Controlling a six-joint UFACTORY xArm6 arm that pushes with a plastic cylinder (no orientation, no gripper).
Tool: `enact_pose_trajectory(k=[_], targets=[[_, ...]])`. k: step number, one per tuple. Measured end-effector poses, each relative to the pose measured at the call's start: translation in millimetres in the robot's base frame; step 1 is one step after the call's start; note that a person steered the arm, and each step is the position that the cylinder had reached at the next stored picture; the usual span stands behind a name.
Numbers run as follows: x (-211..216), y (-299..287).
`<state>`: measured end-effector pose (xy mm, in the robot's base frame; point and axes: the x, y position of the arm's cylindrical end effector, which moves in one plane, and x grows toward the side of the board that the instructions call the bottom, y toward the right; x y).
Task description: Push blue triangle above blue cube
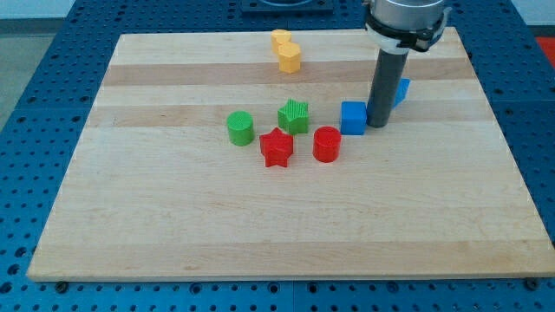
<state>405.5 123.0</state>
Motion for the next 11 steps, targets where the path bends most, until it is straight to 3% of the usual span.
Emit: enact_pose_trajectory(k=[3,5,6,9,11], targets=[[5.0,-3.3],[-6.6,67.3],[-24.8,74.7],[-47.8,34.6],[-69.3,38.1]])
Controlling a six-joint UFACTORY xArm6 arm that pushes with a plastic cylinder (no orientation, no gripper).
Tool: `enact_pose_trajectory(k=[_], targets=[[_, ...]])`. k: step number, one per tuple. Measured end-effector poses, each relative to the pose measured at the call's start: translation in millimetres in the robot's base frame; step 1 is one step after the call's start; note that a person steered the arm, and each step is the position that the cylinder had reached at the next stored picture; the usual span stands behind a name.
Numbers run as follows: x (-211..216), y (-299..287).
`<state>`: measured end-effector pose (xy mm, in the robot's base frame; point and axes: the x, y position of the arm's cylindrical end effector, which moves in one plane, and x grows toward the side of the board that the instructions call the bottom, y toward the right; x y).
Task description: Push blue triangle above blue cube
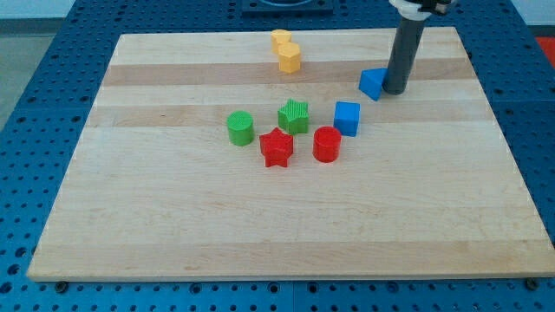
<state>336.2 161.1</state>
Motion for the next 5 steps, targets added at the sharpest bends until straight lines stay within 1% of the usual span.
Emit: enact_pose_trajectory(k=[1,3,5], targets=[[-10.3,0.1],[-13.8,-2.1],[-30.5,-12.1]])
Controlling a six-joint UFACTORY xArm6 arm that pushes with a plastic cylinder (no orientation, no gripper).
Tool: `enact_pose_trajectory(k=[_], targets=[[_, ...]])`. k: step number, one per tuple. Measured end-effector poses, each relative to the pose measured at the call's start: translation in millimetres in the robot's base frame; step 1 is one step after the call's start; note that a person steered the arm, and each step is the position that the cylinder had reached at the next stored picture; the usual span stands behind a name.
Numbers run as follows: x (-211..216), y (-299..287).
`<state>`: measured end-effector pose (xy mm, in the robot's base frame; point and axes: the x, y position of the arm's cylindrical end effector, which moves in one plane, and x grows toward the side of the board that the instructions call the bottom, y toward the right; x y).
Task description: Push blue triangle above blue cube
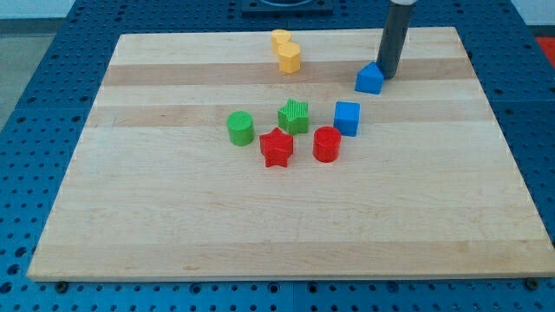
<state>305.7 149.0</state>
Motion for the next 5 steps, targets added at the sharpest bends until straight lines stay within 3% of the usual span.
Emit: enact_pose_trajectory(k=[5], targets=[[30.7,-56.8]])
